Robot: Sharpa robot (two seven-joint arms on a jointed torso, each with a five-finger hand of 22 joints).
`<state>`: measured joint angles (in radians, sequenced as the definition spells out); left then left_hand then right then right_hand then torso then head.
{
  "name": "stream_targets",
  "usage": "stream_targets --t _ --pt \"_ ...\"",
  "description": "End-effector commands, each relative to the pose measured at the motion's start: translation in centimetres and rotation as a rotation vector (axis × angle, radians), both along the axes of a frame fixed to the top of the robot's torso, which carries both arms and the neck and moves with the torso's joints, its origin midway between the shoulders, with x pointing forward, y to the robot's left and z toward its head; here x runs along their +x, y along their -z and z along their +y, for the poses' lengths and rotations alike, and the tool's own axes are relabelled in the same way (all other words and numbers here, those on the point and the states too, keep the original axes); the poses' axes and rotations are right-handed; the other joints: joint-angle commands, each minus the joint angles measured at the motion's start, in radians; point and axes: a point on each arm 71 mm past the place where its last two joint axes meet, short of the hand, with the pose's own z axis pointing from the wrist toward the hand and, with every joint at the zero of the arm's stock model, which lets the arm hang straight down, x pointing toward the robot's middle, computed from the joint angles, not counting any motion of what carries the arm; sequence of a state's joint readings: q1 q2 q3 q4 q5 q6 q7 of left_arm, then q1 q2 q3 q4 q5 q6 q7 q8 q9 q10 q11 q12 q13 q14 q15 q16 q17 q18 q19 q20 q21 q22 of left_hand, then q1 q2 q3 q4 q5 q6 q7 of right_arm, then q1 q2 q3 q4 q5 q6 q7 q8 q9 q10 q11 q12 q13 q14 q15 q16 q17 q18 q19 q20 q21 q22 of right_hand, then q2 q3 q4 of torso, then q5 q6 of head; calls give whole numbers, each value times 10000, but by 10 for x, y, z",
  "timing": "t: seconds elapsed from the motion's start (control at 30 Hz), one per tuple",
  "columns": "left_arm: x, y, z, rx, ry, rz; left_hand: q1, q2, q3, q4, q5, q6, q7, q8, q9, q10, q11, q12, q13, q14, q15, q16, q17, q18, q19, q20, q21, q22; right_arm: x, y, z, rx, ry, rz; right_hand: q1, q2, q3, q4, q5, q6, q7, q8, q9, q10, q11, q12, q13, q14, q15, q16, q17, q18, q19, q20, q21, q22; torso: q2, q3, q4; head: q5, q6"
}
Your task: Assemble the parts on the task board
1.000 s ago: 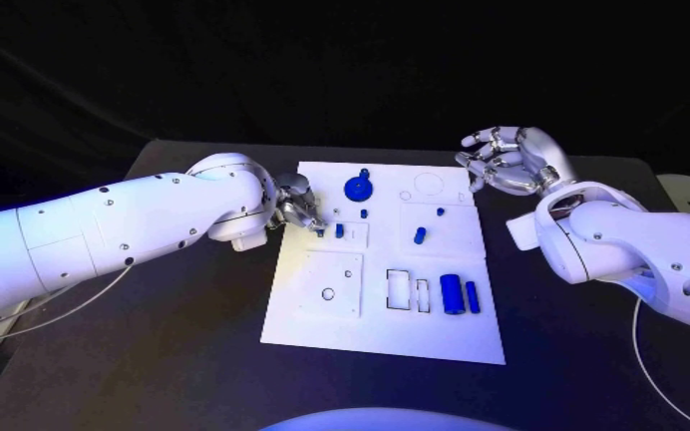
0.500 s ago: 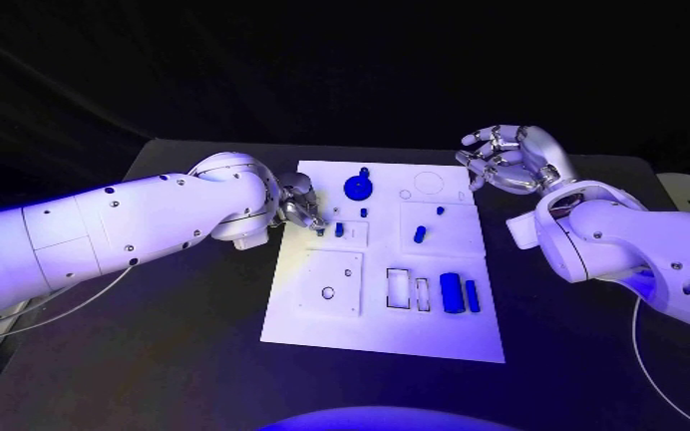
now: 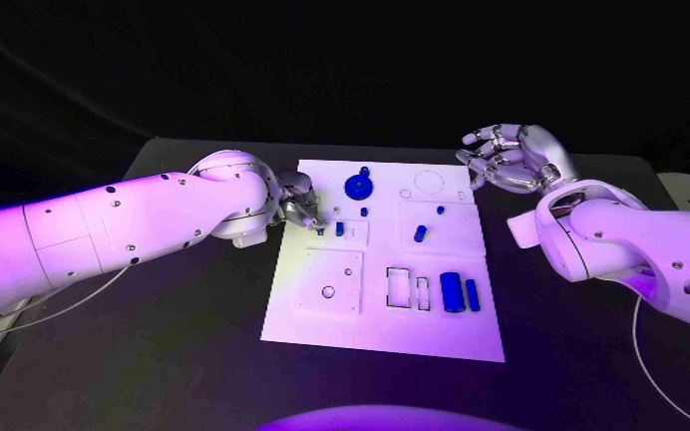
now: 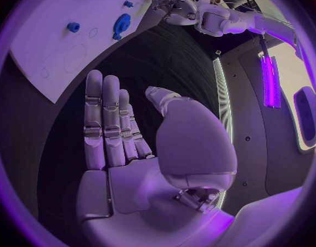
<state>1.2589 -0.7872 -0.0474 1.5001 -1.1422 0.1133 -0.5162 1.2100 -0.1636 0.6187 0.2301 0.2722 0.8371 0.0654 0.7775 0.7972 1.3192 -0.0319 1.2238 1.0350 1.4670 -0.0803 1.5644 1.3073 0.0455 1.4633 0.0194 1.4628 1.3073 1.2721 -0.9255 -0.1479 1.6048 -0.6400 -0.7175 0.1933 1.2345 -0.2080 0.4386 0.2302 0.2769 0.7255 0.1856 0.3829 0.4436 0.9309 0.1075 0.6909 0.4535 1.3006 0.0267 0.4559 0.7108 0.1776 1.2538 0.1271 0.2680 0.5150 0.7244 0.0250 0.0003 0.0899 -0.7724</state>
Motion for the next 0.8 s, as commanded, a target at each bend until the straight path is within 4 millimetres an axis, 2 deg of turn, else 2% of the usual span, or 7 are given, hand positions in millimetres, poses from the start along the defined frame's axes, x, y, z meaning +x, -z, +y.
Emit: stream_targets --t 0.03,0.27,0.5,0.8 --pt "-2 3 -1 292 265 216 3 113 1232 -1185 27 197 -254 40 5 84 0 50 8 1038 -77 64 2635 -7 191 -69 33 615 -1 -1 1 -29 -85 -115 -3 118 18 47 21 4 33 41 -13 -77 -2 -29 -9 76 16 -28 11 38 44 4 -35 -9 8 -8 -9 8 -15" --pt "-3 3 -2 236 260 231 -31 154 1292 -1185 31 203 -259 76 11 90 -5 56 8 1038 -86 64 2635 -7 192 -78 34 617 0 0 0 -38 -71 -106 -3 118 18 47 21 4 33 41 -13 -77 -2 -29 -9 76 16 -28 11 38 44 4 -35 -9 0 -8 20 -24 -17" --pt "-3 4 -3 145 246 266 -61 177 1322 -1181 27 204 -260 97 16 86 -7 50 -4 1038 -87 64 2635 -8 194 -82 36 622 0 0 -2 -58 -13 -110 -3 118 18 47 21 4 33 41 -13 -77 -2 -29 -9 76 16 -28 11 38 44 4 -35 -9 0 3 -18 26 -10" --pt "-3 4 -3 58 184 285 -83 199 1352 -1183 24 203 -263 119 23 85 -10 47 -13 1038 -90 64 2635 -4 187 -85 26 604 0 1 -2 -63 -12 -92 9 119 17 45 53 1 36 45 -19 -79 1 -43 -39 76 18 -60 27 37 50 5 -54 -33 -1 5 -7 25 28"
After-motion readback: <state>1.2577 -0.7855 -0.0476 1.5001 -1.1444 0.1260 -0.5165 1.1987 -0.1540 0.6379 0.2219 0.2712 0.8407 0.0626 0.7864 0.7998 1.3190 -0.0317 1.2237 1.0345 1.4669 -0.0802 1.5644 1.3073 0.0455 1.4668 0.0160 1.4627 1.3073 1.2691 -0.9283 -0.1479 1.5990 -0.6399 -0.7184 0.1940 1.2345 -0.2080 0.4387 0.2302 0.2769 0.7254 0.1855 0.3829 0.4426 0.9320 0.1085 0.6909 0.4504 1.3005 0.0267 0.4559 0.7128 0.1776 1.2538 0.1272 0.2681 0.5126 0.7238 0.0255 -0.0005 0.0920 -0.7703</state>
